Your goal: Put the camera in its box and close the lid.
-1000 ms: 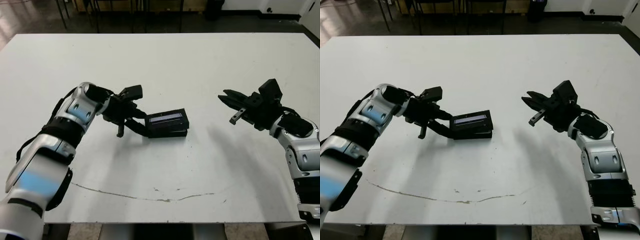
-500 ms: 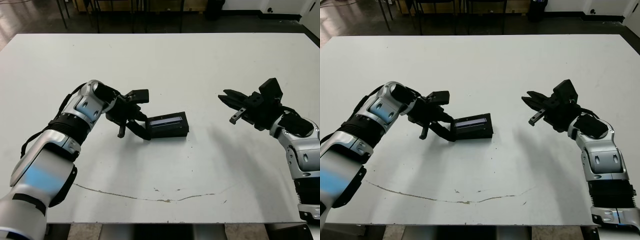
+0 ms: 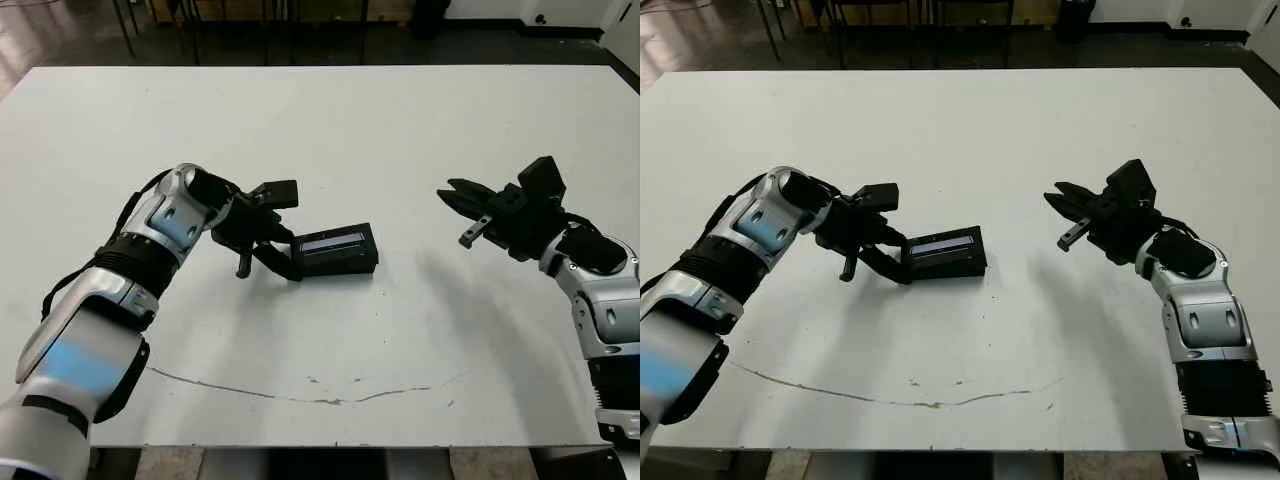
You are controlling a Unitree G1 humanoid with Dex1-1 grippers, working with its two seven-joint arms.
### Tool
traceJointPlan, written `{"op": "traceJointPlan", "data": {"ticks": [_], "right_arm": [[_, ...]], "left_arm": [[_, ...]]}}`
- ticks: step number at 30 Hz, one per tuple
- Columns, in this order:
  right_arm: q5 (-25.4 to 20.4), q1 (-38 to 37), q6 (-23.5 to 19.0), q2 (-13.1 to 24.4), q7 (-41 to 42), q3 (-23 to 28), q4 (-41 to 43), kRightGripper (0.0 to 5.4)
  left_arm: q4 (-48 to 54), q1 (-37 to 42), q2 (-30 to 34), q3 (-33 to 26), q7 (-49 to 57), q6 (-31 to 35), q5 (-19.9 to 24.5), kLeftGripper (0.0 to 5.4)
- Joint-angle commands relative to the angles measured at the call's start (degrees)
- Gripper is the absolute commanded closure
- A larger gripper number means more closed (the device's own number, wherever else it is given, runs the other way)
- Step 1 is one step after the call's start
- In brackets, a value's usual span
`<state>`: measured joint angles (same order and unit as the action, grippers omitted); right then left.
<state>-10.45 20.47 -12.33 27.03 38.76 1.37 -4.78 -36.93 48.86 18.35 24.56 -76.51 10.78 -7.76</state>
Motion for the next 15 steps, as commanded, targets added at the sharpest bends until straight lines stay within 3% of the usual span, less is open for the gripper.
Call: {"op": "traceJointPlan", "data": {"ticks": [1,3,7,15], "right_arm": [[-0.5,-1.1,-1.51,0.03,-0.19,0.14,0.2,5.4],[-0.49,-1.26,-1.54,0.07,-0.26,0.13,0.31,5.4],[-0.27,-1.37,-0.93,0.09,-0.2,0.01,0.09,5.4],[0.09,-1.32,1.18,-0.18,-0.14,-0.15,-1.21,5.4]], "left_arm": [[1.87,-2.39,-2.39,-0.82,1.48,0.87,2.1,4.66],[2.92,-2.89,-2.42,-0.67,2.48,0.51,1.55,4.66],[3.94,-3.35,-1.77,0.41,3.04,-1.65,0.37,4.05],[2.9,-3.19,-1.46,1.01,2.5,-2.49,0.6,2.18]]}}
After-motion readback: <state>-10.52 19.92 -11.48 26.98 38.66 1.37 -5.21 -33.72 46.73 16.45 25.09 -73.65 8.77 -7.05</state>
